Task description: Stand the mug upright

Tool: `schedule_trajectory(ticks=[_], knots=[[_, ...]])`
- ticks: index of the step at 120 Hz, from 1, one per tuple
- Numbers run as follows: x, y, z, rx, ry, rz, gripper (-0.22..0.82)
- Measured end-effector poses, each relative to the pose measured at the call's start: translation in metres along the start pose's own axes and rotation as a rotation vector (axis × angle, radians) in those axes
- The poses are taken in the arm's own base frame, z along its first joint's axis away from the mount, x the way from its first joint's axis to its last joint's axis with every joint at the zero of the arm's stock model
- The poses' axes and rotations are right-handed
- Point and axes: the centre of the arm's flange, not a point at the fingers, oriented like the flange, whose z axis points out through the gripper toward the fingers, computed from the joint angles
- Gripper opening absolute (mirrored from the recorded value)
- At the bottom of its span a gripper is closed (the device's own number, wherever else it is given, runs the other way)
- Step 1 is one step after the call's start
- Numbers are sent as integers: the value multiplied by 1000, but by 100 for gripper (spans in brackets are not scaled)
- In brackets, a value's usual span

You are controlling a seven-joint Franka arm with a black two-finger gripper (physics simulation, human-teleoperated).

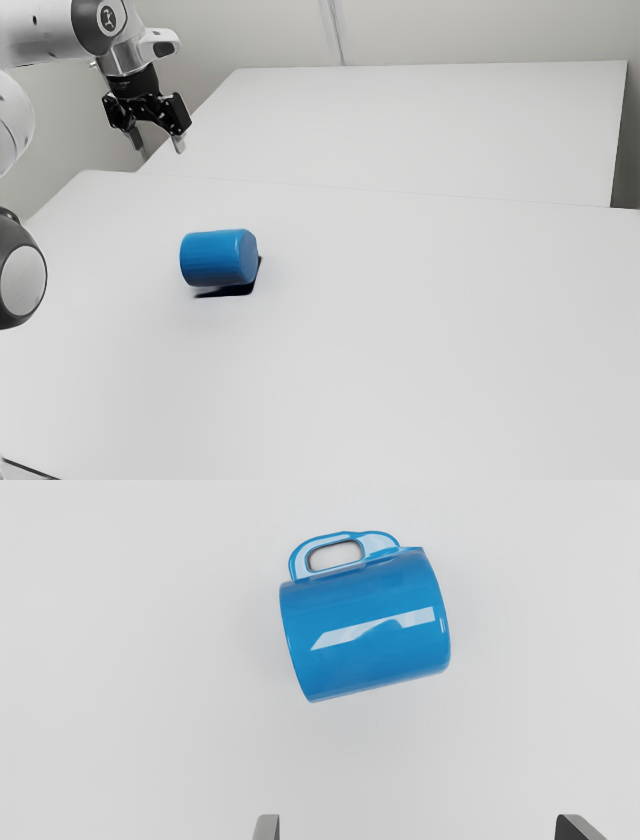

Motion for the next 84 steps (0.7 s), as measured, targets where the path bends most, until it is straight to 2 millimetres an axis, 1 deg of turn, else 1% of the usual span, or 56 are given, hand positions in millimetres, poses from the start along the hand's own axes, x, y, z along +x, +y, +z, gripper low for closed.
schedule_trajectory(ticks=[11,21,26,30,39,49,54,61,69,73,84], knots=[[1,4,1,2,-5,10,60],[3,25,1,-5,-16,50,60],[4,29,1,-3,-19,59,60],[4,29,2,0,-23,58,60],[3,20,3,7,-31,45,60],[5,18,9,9,-43,40,60],[5,11,11,-6,-46,27,60],[3,-10,18,-47,-50,-10,60],[-2,-21,25,-95,-52,-29,60],[-11,-32,36,-140,-66,-50,60],[-43,-69,80,-284,-93,-129,60]])
